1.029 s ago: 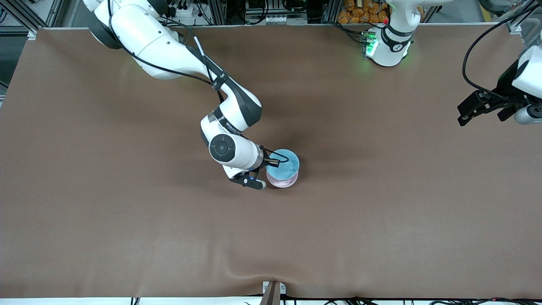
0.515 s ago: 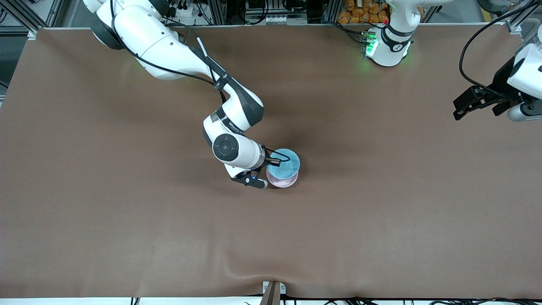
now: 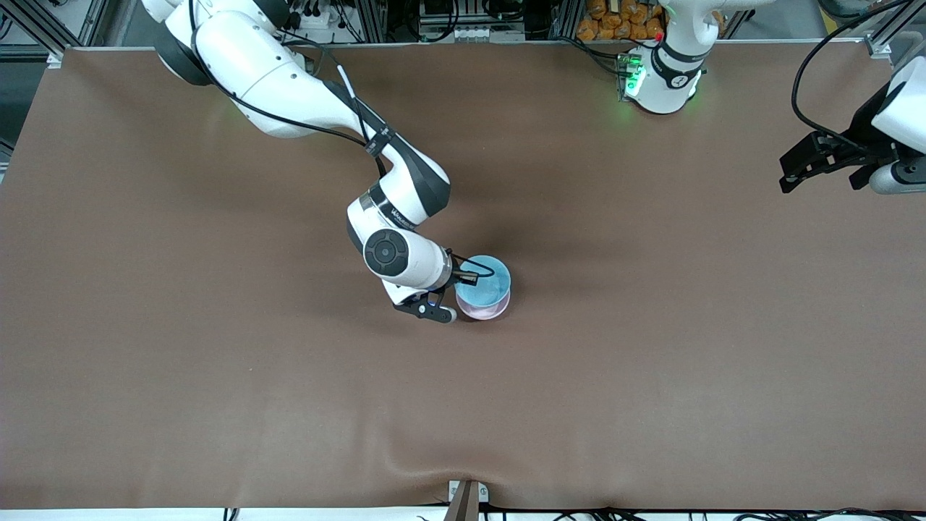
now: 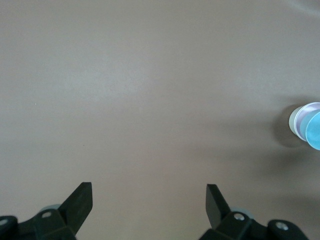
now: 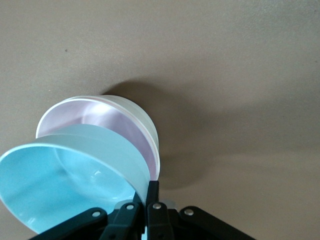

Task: Stack pink and blue bowls on white bowl

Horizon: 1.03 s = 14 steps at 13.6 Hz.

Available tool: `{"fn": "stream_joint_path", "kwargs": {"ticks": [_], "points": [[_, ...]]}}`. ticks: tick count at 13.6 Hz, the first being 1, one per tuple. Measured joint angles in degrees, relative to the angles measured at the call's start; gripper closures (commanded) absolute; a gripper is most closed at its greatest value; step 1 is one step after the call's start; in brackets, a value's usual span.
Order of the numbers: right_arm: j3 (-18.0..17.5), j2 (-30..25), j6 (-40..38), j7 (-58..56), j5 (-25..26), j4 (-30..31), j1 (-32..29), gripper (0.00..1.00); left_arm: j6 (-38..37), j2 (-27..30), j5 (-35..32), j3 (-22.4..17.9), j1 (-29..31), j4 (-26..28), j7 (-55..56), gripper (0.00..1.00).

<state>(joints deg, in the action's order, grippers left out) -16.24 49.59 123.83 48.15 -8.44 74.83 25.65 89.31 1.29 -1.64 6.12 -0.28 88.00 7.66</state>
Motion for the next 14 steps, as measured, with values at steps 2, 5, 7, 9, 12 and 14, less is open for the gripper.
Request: {"fn": "stream_joint_path", "kwargs": {"ticks": [2, 5, 7, 9, 12, 14], "points": [[0.00, 0.06, 0.00, -0.01, 0.12, 0.00, 0.02, 0.00, -0.27, -0.02, 0.00, -0.01, 0.00, 0.01, -0.65, 0.00], [0.00, 0.10, 0.00, 0.00, 0.15, 0.00, 0.03, 0.00, -0.42, -0.05, 0.00, -0.01, -0.01, 0.08, -0.82, 0.00], [0.07, 0.10, 0.12, 0.00, 0.16, -0.04, 0.02, 0.00, -0.46, -0.11, 0.00, -0.01, -0.01, 0.20, -0.83, 0.00], [0.33, 0.10, 0.28, -0.02, 0.21, -0.41, -0.07, 0.00, -0.47, -0.18, 0.00, -0.01, -0.01, 0.22, -0.83, 0.00], [0.56, -0.40, 0.37, -0.35, 0.87, -1.88, -1.26, 0.00, -0.47, -0.18, 0.00, -0.01, -0.01, 0.23, -0.83, 0.00], [0.57, -2.76, -0.55, -3.23, 4.19, -2.76, -2.61, 0.00, -0.51, -0.18, 0.00, -0.01, 0.00, 0.27, -0.83, 0.00]]}}
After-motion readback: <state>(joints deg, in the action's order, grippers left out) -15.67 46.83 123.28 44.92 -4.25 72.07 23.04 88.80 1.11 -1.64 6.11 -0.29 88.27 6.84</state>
